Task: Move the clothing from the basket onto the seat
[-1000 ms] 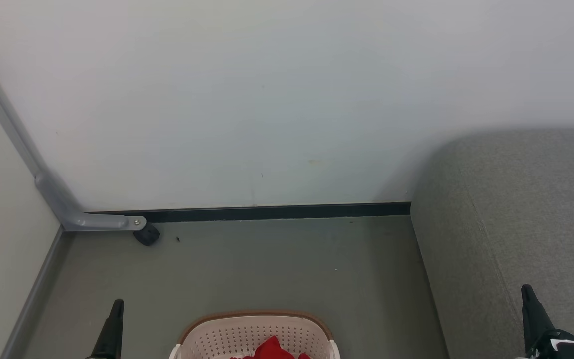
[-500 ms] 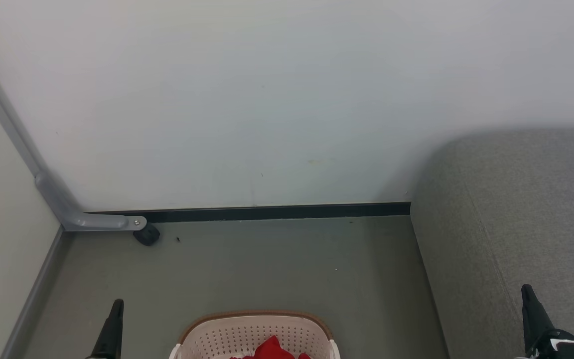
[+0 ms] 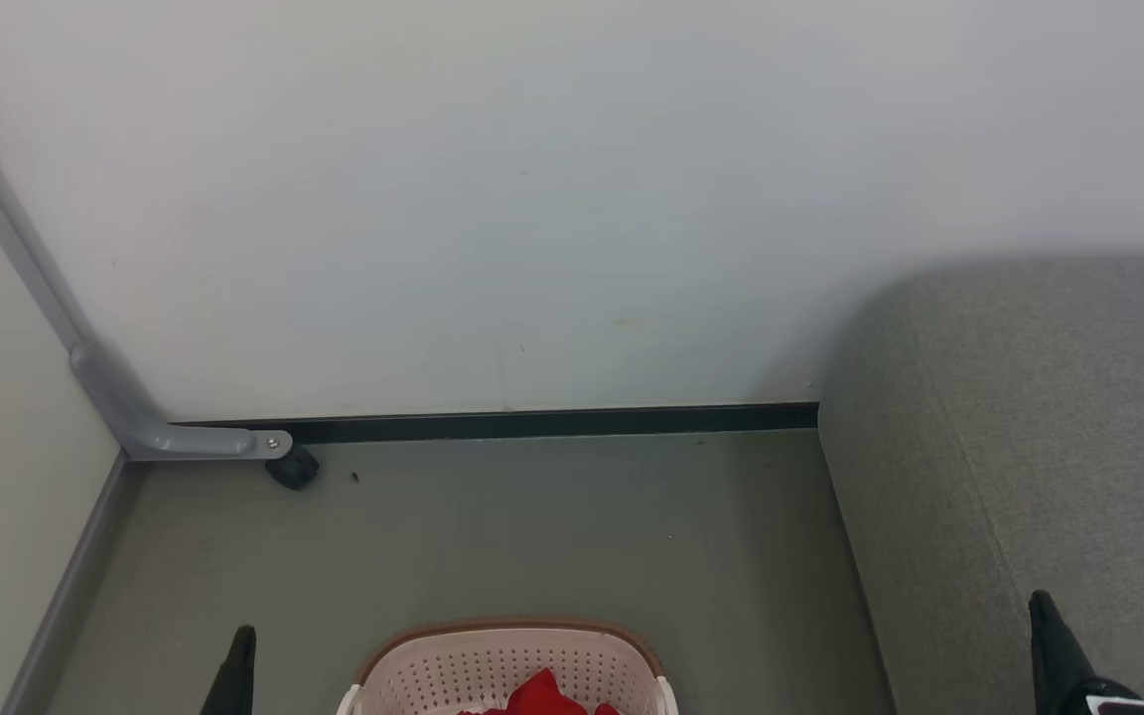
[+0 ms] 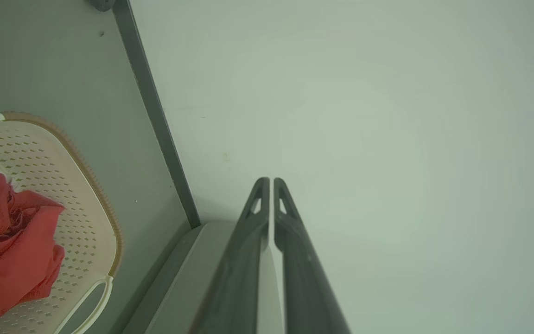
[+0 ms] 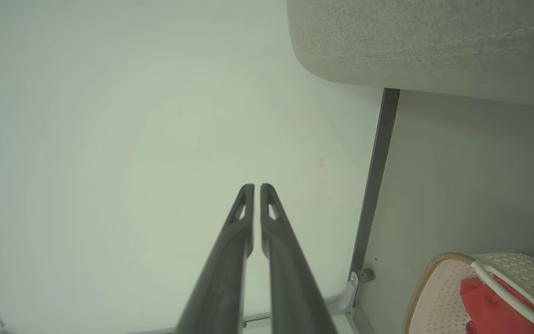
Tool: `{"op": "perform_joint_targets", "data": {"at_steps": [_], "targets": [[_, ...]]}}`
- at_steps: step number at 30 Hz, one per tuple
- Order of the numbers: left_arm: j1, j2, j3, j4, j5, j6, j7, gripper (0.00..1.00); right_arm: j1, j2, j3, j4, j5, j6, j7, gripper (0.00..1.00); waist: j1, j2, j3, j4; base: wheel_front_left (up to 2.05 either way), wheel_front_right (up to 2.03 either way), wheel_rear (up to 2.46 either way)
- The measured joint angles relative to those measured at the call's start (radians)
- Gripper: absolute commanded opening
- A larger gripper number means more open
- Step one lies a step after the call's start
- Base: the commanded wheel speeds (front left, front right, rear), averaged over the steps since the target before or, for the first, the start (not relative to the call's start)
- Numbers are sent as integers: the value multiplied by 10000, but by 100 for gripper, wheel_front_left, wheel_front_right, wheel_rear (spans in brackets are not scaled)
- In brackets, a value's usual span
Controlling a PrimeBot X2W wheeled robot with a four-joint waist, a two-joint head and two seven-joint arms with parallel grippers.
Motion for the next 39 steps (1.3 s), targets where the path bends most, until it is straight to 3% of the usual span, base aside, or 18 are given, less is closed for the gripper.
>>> {"op": "perform_joint_targets", "data": {"at_steps": [16, 18, 32, 39], "targets": [[180, -58, -489, 230, 6, 8, -474, 100, 249, 100, 176, 274, -387, -6, -357, 100, 0, 0, 11, -3, 0, 0, 0], [-135, -25, -943, 261, 719, 8, -991, 100, 51, -194, 748, 393, -1647, -6, -911, 100, 0, 0, 16, 31, 0, 0, 0], [-376, 111, -1329, 301, 3143, 184, -1515, 100, -355, -805, 1818, 564, -4075, -10, -1505, 100, 0, 0, -1, 55, 0, 0, 0], [-531, 242, -1714, 268, 4497, 366, -1776, 100, -391, -1043, 2366, 708, -5302, -184, -1770, 100, 0, 0, -40, 64, 0, 0, 0]]}}
